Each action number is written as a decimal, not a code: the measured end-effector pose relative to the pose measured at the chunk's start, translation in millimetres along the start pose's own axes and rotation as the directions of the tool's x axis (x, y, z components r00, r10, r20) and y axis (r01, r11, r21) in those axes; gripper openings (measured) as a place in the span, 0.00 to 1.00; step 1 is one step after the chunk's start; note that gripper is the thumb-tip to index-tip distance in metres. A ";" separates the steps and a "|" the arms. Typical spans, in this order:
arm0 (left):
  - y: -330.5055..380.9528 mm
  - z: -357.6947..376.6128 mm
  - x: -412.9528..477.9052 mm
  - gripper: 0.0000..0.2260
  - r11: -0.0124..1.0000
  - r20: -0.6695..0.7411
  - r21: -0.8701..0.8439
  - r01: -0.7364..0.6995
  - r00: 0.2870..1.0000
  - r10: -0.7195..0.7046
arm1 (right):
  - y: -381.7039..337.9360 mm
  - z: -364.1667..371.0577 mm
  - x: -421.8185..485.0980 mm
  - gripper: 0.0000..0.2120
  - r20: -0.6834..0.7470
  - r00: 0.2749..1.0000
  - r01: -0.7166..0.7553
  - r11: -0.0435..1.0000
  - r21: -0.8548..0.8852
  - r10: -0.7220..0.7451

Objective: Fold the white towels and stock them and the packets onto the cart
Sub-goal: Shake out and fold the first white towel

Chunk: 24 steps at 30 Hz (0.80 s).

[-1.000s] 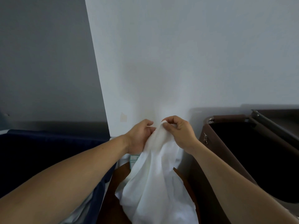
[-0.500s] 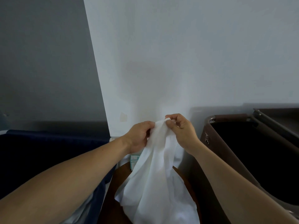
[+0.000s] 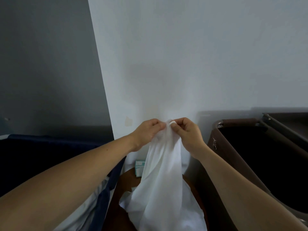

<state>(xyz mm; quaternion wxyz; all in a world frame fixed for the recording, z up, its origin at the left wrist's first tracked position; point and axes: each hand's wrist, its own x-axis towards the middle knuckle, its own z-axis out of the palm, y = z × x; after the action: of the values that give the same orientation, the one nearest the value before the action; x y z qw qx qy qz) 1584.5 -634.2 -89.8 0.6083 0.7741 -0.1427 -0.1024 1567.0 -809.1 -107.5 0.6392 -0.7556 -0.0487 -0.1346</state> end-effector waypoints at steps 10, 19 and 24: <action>1.4 2.1 -0.9 0.10 0.986 -0.047 0.127 -0.110 0.992 0.117 | -11.5 5.3 -3.4 0.05 -0.048 0.997 0.056 0.998 -0.016 -0.057; -0.8 -2.7 -13.3 0.10 0.934 0.016 0.322 -0.157 0.987 0.160 | -10.4 9.2 -12.2 0.05 -0.048 0.998 0.047 0.998 -0.046 -0.050; -7.6 2.4 -24.8 0.11 0.902 0.001 0.372 -0.219 0.972 0.235 | -15.4 1.1 -11.5 0.11 0.044 0.999 0.024 0.988 -0.153 -0.018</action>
<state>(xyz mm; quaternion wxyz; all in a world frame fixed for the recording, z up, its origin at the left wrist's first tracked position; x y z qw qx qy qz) 1561.2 -626.2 -98.1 0.4623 0.8548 -0.2352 0.0146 1552.3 -804.2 -96.0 0.5766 -0.8047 -0.0599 -0.1285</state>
